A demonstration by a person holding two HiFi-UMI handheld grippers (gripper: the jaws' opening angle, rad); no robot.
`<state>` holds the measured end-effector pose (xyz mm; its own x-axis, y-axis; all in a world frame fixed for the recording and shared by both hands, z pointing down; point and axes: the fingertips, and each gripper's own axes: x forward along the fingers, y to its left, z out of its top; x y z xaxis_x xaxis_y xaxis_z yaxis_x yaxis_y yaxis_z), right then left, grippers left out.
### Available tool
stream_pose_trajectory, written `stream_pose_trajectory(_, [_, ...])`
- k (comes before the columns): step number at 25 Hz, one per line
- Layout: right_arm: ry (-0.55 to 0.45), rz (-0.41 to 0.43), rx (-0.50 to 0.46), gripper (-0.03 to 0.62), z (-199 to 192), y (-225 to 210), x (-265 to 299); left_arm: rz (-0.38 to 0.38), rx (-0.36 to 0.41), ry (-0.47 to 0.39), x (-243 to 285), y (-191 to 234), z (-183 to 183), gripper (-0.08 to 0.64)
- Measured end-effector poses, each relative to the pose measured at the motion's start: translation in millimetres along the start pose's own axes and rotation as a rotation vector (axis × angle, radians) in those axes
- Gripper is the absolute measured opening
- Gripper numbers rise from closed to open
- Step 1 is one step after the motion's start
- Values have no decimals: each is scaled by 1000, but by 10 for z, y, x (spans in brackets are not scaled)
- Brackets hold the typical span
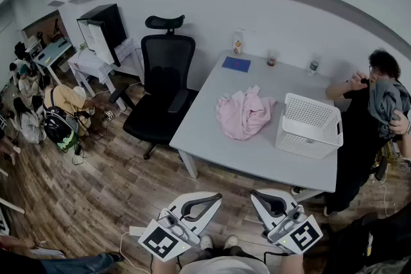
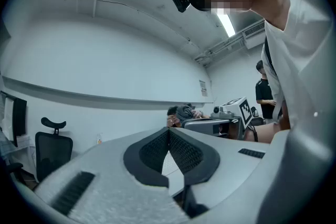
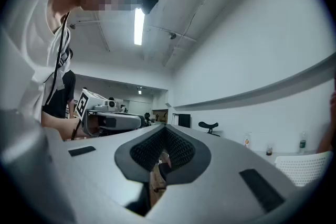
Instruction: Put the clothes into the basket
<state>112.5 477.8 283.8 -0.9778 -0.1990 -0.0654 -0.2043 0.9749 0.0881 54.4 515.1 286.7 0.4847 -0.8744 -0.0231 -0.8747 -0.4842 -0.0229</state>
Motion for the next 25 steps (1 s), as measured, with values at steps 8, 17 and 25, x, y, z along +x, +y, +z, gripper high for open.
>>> stream_pose_trajectory(8, [-17,5,20,3,38,-232,-73,16,23,-5,246,13,21,2])
stream_pose_trajectory(17, [-36,21,7,4,47,-389,-169,24,134,12,398,-82,61,2])
stream_pose_trajectory(25, [-17,10,9,3,-93,-552,68,42,30,11,465,189,-34,2])
